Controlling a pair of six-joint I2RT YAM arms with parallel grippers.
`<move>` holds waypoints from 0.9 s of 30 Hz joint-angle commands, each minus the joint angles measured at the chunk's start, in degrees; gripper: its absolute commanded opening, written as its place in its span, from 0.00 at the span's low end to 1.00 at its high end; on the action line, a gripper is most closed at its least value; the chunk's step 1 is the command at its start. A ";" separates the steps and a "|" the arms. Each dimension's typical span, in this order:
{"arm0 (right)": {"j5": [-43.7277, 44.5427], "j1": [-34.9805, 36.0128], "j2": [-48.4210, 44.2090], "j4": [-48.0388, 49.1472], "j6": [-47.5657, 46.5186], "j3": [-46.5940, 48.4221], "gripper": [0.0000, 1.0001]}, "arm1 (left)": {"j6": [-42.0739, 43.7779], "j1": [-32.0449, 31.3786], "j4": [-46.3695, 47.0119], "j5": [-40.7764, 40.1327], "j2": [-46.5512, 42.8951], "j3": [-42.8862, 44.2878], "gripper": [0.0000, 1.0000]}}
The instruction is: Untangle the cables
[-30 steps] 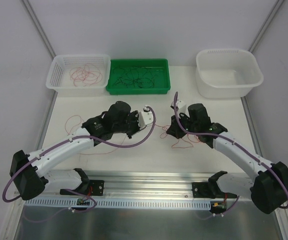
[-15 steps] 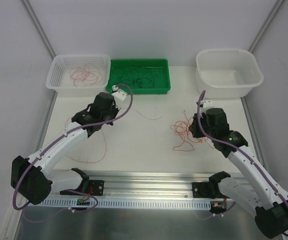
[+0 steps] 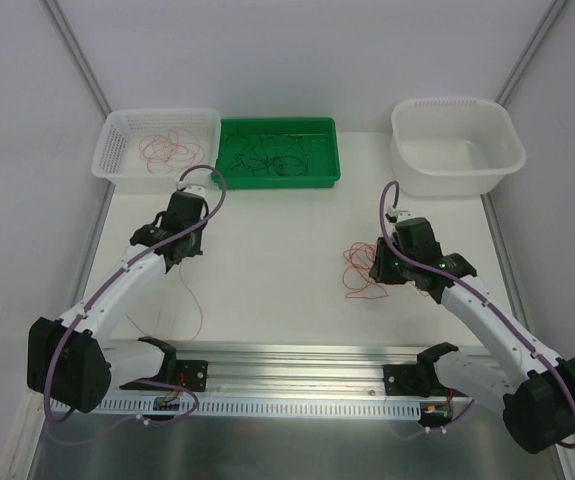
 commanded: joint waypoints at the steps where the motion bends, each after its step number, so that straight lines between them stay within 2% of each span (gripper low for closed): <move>1: -2.29 2.70 1.49 2.46 2.23 -1.15 0.31 | -5.68 2.49 -0.98 -3.10 -1.63 -2.09 0.00; 2: -2.81 3.58 1.85 3.08 2.23 -1.58 0.39 | -6.03 3.63 -0.71 -3.89 -1.20 -2.53 0.00; 4: -3.43 4.20 2.02 4.48 2.06 -2.29 0.48 | -7.08 4.95 0.08 -4.07 -0.49 -3.58 0.00; 5: -3.69 4.64 1.94 4.84 1.88 -2.47 0.49 | -7.35 6.26 0.25 -4.51 0.03 -3.85 0.00; 11: -5.62 4.99 0.53 6.34 0.56 -4.31 0.52 | -8.23 13.46 2.80 -4.34 6.00 -3.24 0.00; 18: -6.51 4.99 -3.16 5.99 -0.49 -6.33 0.52 | -7.10 21.83 6.14 -2.22 15.76 2.65 0.00; 27: -6.33 5.08 -4.83 4.15 -1.19 -6.42 0.52 | -3.05 24.82 8.08 -0.91 27.89 9.33 0.16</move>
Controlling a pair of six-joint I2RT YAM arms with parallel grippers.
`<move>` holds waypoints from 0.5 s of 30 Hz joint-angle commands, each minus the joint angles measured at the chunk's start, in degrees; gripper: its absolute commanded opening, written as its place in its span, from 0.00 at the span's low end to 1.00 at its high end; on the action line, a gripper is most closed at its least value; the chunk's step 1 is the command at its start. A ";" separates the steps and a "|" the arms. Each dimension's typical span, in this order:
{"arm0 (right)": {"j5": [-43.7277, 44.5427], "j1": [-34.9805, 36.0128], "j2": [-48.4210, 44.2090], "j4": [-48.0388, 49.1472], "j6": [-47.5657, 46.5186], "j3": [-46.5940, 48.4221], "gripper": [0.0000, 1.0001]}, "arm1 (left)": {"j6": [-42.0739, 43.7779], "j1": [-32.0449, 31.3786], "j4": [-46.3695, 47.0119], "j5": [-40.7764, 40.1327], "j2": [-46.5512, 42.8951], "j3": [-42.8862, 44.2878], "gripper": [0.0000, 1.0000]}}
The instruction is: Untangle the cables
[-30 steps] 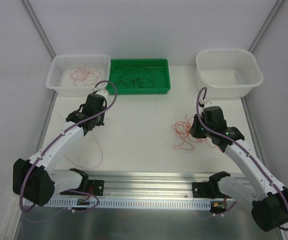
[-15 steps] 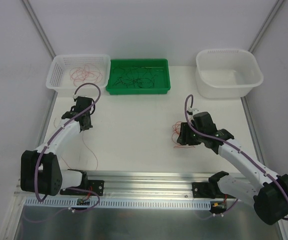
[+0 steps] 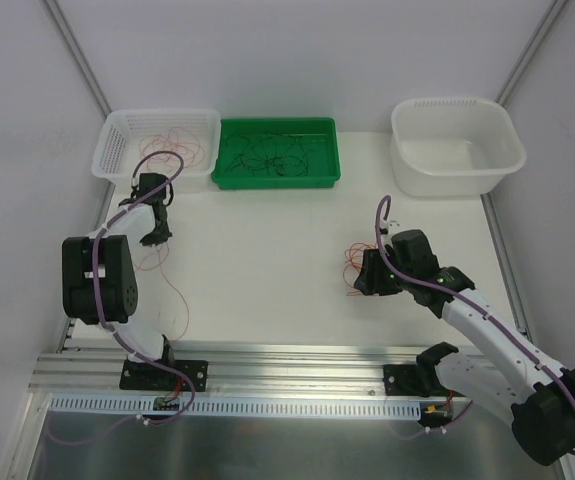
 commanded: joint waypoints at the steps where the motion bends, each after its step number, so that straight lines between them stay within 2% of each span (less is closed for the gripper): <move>1: -0.49 0.38 -1.20 -0.58 -1.28 0.20 0.52 | 2.00 2.04 1.35 1.78 3.17 2.88 0.17; 5: 0.03 0.38 -1.29 -1.46 -1.20 0.38 0.53 | 2.62 2.57 1.52 3.36 4.59 3.94 0.28; 6: 0.03 0.38 -1.29 -1.55 -1.11 0.20 0.52 | 2.36 2.66 1.52 3.63 4.50 3.94 0.42; 7: -0.14 0.38 -1.38 -1.55 -0.93 0.20 0.52 | 2.09 2.66 1.52 3.89 4.07 3.85 0.51; 10: -0.23 0.38 -1.38 -1.11 -0.76 -0.24 0.52 | 0.78 2.66 1.44 5.12 1.88 3.42 0.69; 13: -0.32 0.29 -0.85 -0.93 -1.11 -0.33 0.52 | -2.47 2.75 1.52 5.74 -2.16 1.92 0.81; 15: -0.49 0.38 -0.76 -0.85 -1.55 -0.41 0.52 | -6.07 2.66 1.61 6.26 -3.84 0.87 0.85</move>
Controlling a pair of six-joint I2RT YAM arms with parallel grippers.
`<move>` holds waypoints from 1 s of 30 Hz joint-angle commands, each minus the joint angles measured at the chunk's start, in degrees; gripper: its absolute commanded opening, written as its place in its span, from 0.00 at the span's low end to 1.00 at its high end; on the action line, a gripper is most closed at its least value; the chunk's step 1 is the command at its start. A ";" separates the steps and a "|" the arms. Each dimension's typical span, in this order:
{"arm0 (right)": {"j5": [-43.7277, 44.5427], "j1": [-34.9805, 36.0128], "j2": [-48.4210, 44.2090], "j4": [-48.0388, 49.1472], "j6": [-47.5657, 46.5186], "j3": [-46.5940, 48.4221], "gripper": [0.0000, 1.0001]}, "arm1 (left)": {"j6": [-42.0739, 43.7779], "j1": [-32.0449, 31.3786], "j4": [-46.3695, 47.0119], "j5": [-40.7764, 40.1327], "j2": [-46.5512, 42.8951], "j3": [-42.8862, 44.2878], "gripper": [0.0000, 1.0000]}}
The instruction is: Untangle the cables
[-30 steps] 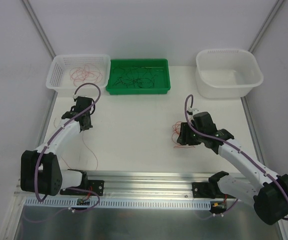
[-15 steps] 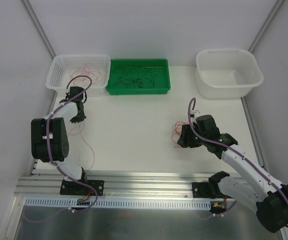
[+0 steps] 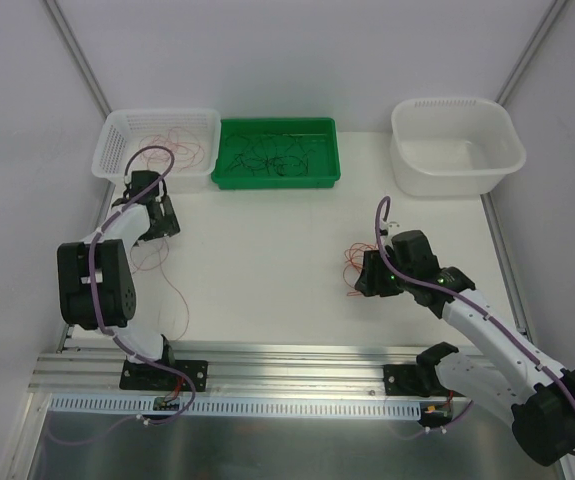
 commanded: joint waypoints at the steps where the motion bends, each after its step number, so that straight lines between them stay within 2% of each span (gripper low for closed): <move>1: -0.58 0.29 -0.54 0.38 -0.98 -0.50 0.52 | -6.43 0.11 0.54 1.46 -6.36 -0.79 0.87; 5: -1.55 0.38 -0.98 0.56 -1.15 -0.59 0.53 | -11.26 0.11 0.80 0.05 -4.87 -0.80 0.89; 6: -1.63 0.29 -1.59 0.47 -1.07 -0.68 0.61 | -13.36 0.11 1.15 -0.38 -4.52 -0.80 0.89; 9: -1.02 0.38 -3.09 -0.23 -1.24 -0.85 0.75 | -17.24 0.37 1.86 -0.83 -3.73 -0.97 0.91; 15: -0.84 0.29 -5.82 -0.94 -1.51 -0.85 0.87 | -24.00 0.90 2.12 -3.02 -3.55 -2.20 0.97; 23: -1.37 0.38 -7.57 -0.24 -1.94 -1.82 0.89 | -31.22 3.88 2.12 -0.57 -2.58 -4.22 0.97; 30: -1.72 0.38 -8.10 0.38 -2.21 -2.17 0.90 | -33.33 5.82 1.60 3.73 0.05 -3.70 0.96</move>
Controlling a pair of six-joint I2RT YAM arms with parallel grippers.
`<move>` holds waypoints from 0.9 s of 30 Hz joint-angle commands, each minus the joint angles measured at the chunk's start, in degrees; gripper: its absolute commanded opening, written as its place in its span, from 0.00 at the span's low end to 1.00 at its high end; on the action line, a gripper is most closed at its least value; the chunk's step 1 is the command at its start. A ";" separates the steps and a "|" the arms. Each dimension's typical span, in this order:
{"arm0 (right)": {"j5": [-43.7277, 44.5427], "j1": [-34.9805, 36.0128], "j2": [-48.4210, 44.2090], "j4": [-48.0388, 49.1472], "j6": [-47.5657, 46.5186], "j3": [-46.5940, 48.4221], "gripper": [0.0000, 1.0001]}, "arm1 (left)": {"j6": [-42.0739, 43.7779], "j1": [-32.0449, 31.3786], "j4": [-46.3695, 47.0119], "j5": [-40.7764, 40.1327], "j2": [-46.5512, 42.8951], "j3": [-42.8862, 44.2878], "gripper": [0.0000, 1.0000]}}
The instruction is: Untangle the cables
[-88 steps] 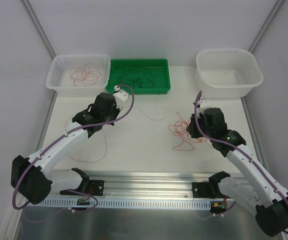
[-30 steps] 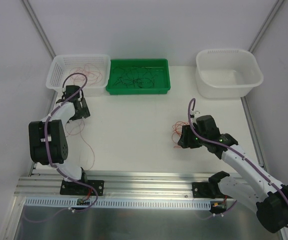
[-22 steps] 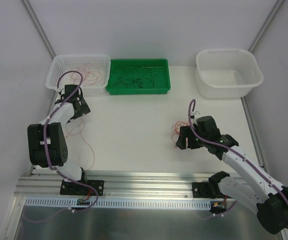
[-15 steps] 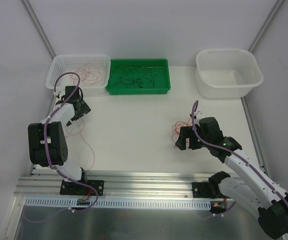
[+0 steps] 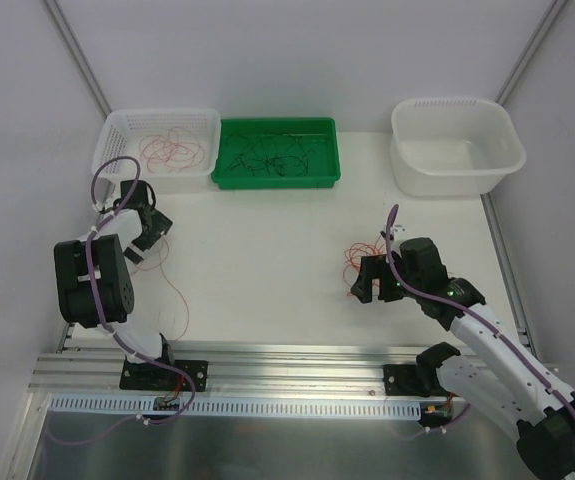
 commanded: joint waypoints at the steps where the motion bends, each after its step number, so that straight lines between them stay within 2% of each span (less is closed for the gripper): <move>1: -1.20 0.29 -1.20 1.08 -0.90 0.17 0.90 | -3.69 1.49 -0.48 4.00 2.43 0.45 0.96; 5: -1.46 0.29 -1.90 1.34 -0.98 -0.19 0.90 | -3.87 2.29 -1.80 5.41 4.90 2.30 0.94; 8: -1.37 0.29 -2.25 1.61 -0.99 -0.36 0.90 | -3.87 2.29 -3.55 5.50 6.57 4.06 0.88; 12: -1.29 0.29 -2.34 1.69 -0.99 -0.45 0.89 | -4.05 2.29 -4.70 5.33 7.45 4.94 0.68; 13: -1.20 0.29 -2.43 1.69 -0.99 -0.54 0.89 | -3.87 2.29 -4.87 5.33 7.54 4.94 0.55; 19: -1.29 0.29 -2.95 1.70 -0.99 -0.54 0.89 | -2.29 2.29 -5.14 6.64 7.98 4.85 0.21; 20: -1.11 0.38 -2.87 1.69 -0.99 -0.54 0.89 | -1.85 2.29 -5.23 6.91 7.89 4.85 0.10; 22: -1.11 0.29 -2.95 1.69 -0.99 -0.54 0.89 | -1.41 2.29 -5.23 7.35 8.07 4.59 0.00; 27: -1.11 0.29 -2.95 1.69 -0.99 -0.63 0.89 | 0.61 2.20 -5.31 8.14 6.14 4.15 0.00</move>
